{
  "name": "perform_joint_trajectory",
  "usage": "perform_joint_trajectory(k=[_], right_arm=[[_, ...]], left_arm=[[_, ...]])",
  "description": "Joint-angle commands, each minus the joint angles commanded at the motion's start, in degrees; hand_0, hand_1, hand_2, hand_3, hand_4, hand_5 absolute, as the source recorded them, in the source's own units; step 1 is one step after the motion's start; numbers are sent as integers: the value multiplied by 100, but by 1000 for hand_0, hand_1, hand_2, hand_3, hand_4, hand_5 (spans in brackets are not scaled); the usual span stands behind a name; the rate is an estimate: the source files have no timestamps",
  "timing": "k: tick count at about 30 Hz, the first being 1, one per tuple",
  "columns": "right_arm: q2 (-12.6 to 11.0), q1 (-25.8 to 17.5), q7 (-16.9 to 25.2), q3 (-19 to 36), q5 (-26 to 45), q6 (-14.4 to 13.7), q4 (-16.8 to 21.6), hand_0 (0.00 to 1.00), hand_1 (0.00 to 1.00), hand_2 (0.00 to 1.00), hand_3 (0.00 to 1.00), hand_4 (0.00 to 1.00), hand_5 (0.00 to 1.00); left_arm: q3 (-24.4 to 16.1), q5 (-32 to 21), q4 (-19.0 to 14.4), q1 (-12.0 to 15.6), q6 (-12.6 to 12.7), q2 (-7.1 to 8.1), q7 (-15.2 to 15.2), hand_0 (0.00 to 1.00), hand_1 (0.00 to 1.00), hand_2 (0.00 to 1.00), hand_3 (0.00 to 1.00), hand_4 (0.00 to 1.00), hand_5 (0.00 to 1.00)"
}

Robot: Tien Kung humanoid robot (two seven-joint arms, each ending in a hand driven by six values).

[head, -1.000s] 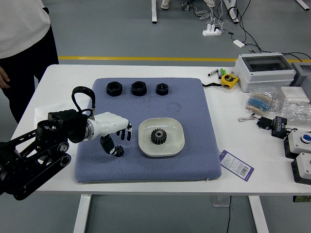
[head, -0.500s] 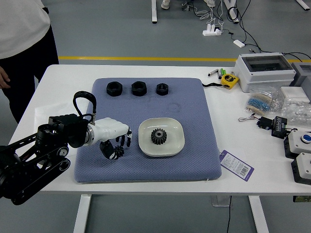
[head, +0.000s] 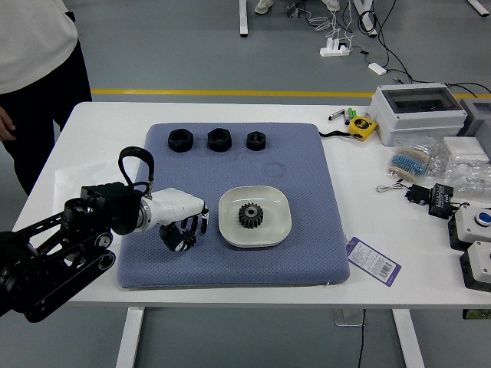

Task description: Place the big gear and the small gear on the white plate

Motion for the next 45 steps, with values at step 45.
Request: perform_joint_trajectory(k=[45], right_arm=[[-7, 31, 17, -12, 28, 3, -6, 649, 654, 730, 581, 843, 682]], left_arm=[[-210, 10, -230, 8, -241, 97, 173, 293, 343, 391, 443, 660, 2]])
